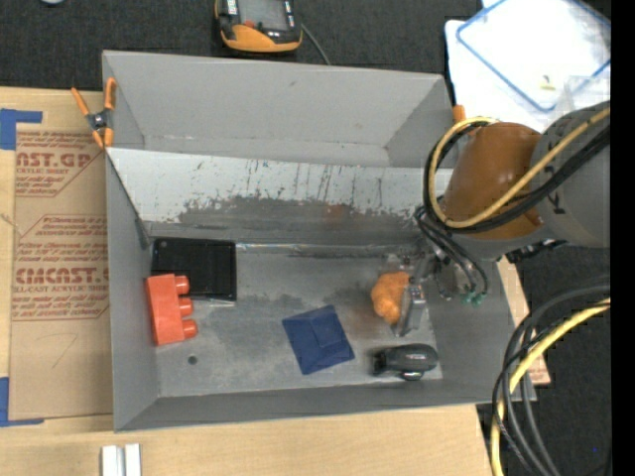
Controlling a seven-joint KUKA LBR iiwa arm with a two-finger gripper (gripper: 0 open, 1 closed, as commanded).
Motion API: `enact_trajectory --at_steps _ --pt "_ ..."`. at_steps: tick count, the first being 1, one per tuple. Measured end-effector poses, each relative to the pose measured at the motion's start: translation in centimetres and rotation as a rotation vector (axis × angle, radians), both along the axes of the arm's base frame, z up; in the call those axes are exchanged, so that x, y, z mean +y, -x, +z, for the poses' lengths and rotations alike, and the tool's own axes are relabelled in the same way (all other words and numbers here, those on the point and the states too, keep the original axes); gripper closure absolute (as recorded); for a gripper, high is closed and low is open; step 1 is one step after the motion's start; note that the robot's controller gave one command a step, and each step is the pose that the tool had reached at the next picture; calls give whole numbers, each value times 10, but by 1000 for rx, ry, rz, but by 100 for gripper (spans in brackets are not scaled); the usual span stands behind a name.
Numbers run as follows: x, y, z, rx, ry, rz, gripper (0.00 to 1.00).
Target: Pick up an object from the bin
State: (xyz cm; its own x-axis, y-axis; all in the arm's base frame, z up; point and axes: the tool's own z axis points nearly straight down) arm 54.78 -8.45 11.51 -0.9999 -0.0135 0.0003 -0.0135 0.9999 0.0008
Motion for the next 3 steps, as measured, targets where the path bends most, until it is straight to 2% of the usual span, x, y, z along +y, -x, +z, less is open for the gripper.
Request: enact_trajectory --at_steps 2,3 --pt "1 -1 25 -3 1 0 100" --pt "1 1 49 4 -1 0 100"
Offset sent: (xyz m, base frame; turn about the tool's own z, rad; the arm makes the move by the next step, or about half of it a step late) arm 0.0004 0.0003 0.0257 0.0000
